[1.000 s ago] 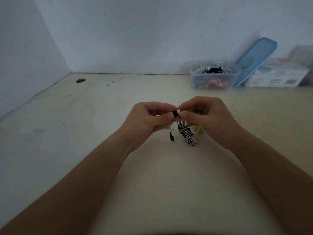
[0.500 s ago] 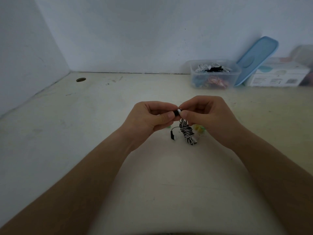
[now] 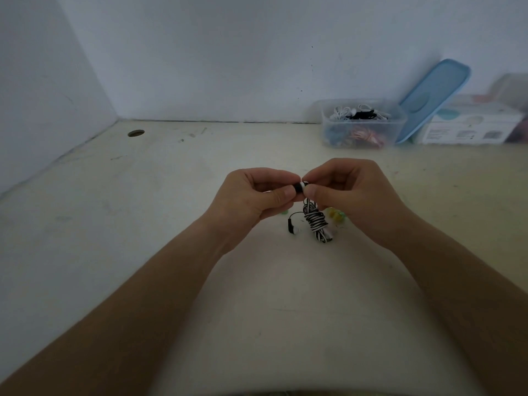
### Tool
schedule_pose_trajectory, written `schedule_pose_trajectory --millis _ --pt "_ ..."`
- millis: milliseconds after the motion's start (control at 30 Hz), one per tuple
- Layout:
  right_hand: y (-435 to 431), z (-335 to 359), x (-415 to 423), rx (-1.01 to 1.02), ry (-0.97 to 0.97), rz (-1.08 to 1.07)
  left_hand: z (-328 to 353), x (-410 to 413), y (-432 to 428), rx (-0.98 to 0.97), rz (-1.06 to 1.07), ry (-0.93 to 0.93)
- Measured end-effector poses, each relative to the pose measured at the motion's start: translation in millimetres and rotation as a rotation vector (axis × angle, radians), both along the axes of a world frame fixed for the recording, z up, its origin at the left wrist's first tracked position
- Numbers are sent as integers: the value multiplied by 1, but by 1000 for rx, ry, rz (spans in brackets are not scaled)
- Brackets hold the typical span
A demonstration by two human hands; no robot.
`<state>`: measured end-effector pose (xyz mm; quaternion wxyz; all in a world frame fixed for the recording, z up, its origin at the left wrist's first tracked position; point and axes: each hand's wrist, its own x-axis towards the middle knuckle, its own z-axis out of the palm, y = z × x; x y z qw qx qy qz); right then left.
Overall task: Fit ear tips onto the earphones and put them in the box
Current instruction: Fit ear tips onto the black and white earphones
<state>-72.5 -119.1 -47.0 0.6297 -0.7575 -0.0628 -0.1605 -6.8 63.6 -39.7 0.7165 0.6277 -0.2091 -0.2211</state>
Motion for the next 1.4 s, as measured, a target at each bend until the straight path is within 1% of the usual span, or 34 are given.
schedule_pose_trajectory --millis 233,600,1000,1400 --pt "-2 2 -1 14 9 22 0 1 1 -37 -44 36" --pt "0 2 -1 3 -23 16 -1 1 -1 7 -10 -34" --pt "1 -3 0 41 -10 55 0 -2 3 13 -10 -42" --pt "0 -2 -1 18 -23 61 0 1 4 2 -25 -66"
